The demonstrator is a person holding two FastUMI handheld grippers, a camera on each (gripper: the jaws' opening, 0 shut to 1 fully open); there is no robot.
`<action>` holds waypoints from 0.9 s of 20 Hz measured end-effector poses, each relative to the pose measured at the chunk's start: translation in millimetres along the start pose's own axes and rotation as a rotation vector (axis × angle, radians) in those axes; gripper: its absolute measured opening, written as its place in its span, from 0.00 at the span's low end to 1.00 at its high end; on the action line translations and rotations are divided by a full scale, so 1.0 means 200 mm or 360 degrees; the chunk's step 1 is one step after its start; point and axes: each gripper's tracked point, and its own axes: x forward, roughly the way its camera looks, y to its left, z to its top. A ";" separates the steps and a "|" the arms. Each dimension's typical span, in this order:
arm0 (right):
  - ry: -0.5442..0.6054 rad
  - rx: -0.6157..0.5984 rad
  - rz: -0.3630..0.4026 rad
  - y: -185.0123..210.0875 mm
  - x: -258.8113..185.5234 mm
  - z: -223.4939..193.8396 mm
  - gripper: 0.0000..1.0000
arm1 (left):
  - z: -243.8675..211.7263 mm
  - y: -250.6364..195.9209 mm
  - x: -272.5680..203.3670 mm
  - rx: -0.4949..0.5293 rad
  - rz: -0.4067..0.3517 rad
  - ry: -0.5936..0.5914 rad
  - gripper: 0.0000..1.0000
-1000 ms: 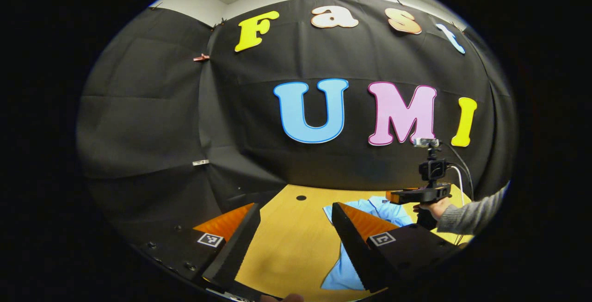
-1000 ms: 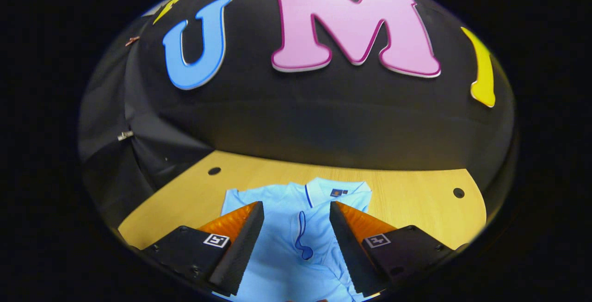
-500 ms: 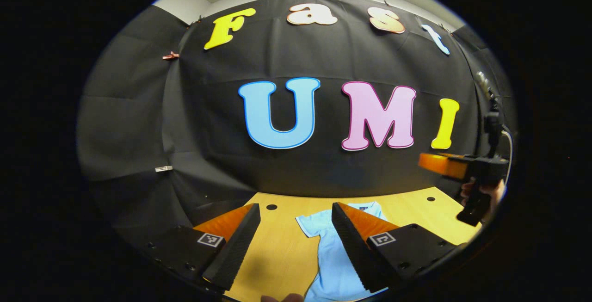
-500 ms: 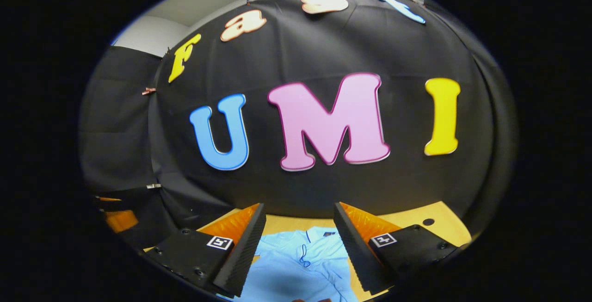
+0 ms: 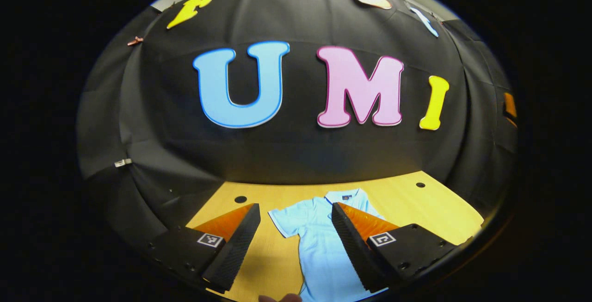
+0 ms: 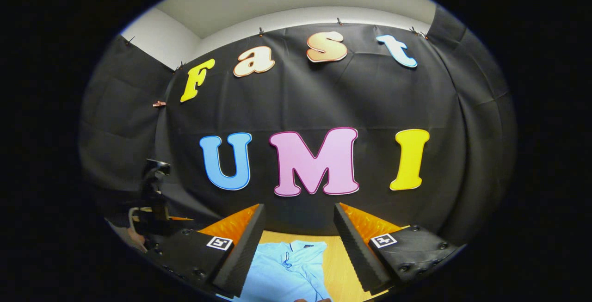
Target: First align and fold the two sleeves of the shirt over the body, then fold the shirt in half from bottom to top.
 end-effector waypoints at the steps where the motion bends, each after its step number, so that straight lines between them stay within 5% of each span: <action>1: -0.0005 -0.0001 -0.0013 -0.01 -0.02 0.01 0.92 | -0.03 0.00 0.08 -0.0007 -0.0004 0.0052 0.99; 10: 0.0048 -0.0064 -0.0071 -0.11 -0.18 -0.02 0.93 | -0.44 0.12 0.83 -0.0141 0.0064 0.0620 0.99; 18: 0.0137 -0.0034 -0.0162 -0.30 -0.23 -0.07 0.93 | -0.85 0.26 1.20 -0.0151 0.0175 0.1001 0.99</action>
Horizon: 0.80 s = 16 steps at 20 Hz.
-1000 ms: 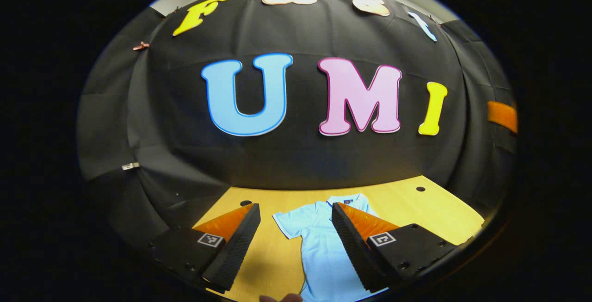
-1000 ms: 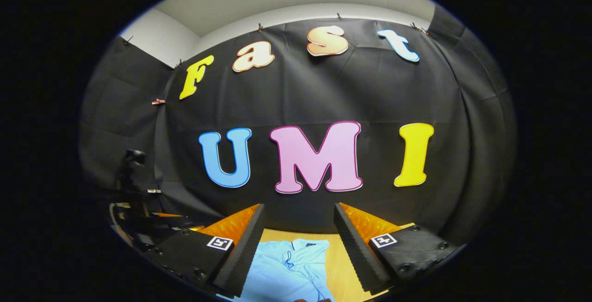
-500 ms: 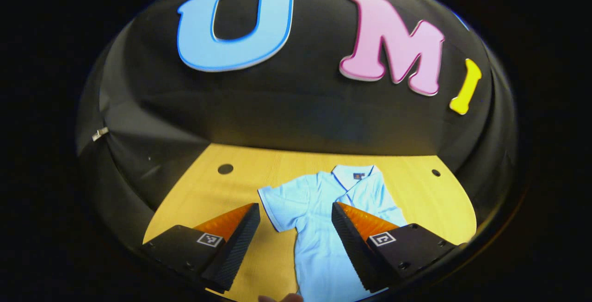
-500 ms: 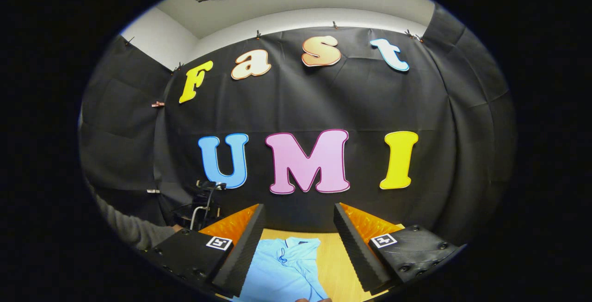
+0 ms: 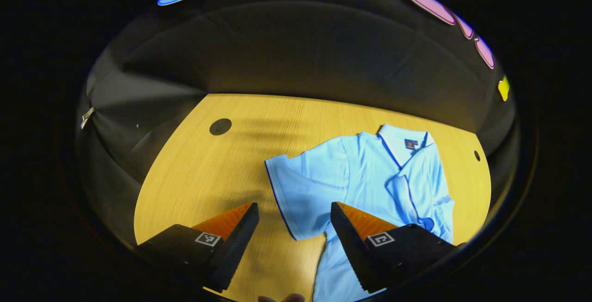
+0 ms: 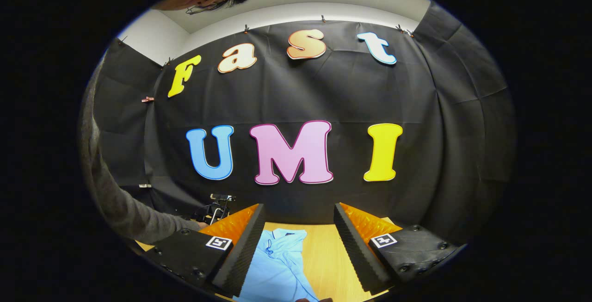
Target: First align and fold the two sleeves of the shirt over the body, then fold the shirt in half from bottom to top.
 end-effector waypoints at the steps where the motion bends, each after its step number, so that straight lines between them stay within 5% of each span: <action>1: 0.0018 0.0005 -0.0010 -0.02 0.00 -0.02 0.93 | -0.02 0.02 0.04 0.0018 0.0019 0.0044 0.99; 16: 0.0036 0.0012 -0.0047 -0.09 -0.04 -0.06 0.93 | -0.11 0.06 0.22 -0.0081 0.0057 0.0215 0.98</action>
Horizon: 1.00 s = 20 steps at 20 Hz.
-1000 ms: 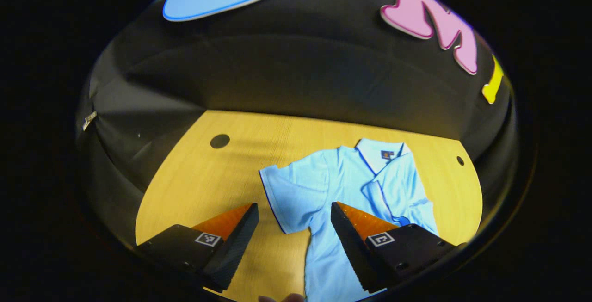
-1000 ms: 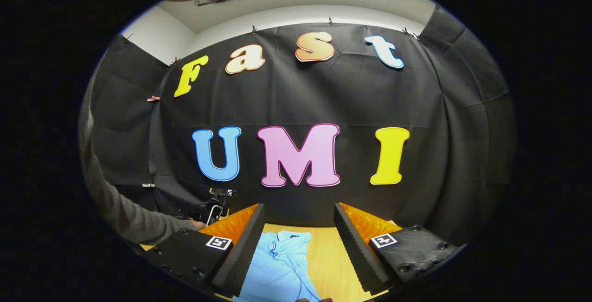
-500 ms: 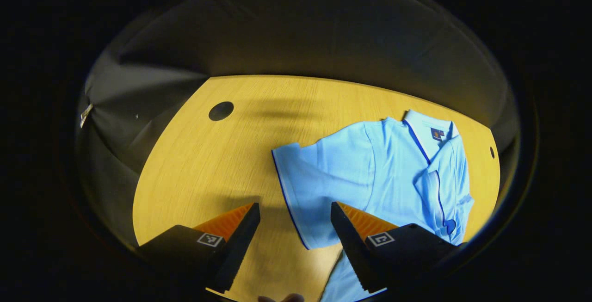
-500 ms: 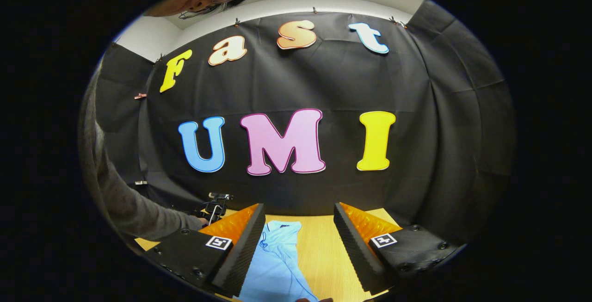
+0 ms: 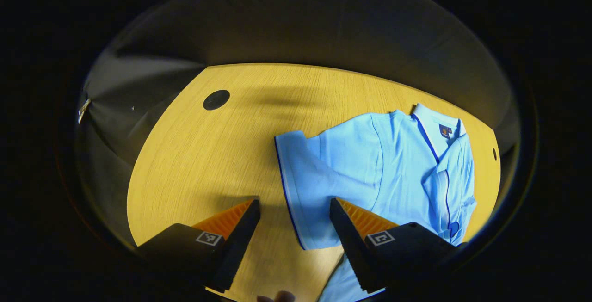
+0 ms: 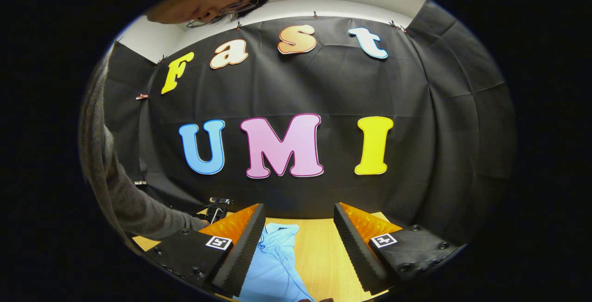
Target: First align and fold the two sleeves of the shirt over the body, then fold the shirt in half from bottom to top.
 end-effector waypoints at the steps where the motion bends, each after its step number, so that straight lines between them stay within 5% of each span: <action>1: 0.0008 0.0005 -0.0004 0.00 0.00 -0.01 0.93 | -0.01 -0.02 -0.01 0.0000 -0.0007 0.0003 0.97; 2: 0.0016 0.0011 -0.0010 -0.01 0.00 -0.01 0.93 | -0.02 -0.02 0.00 0.0002 -0.0016 0.0009 0.82; 4: 0.0026 0.0016 -0.0021 -0.03 0.00 -0.02 0.93 | -0.02 -0.05 0.00 0.0017 -0.0037 0.0016 0.66; 6: 0.0037 0.0018 -0.0025 -0.04 -0.01 -0.04 0.93 | -0.01 -0.09 0.00 -0.0012 -0.0053 0.0000 0.17; 7: 0.0041 0.0015 -0.0027 -0.04 -0.01 -0.04 0.93 | -0.01 -0.11 0.00 -0.0025 -0.0050 -0.0005 0.09; 20: 0.0065 0.0054 -0.0021 -0.11 -0.03 -0.07 0.93 | 0.20 -0.32 -0.20 0.0050 -0.0128 -0.0284 0.06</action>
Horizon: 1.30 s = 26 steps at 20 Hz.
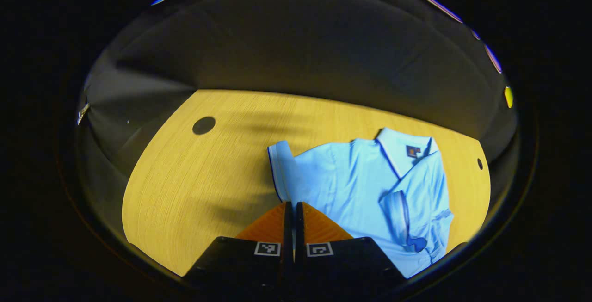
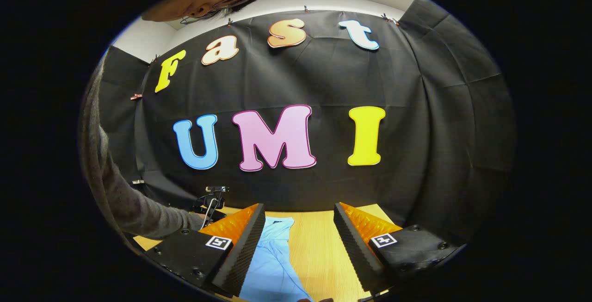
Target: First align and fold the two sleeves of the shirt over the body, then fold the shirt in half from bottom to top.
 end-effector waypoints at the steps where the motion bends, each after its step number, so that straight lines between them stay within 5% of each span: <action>1: 0.0002 0.0002 0.0003 0.00 -0.01 -0.01 0.93 | 0.02 -0.06 -0.02 0.0022 -0.0025 -0.0036 0.06; 14: 0.0022 0.0048 -0.0061 -0.15 -0.14 -0.02 0.93 | -0.06 -0.97 -0.29 0.0384 -0.0454 -0.0118 0.06; 26: 0.0033 0.0064 -0.0096 -0.22 -0.20 -0.03 0.93 | -0.45 -1.15 -0.20 0.0669 -0.0420 0.0087 0.07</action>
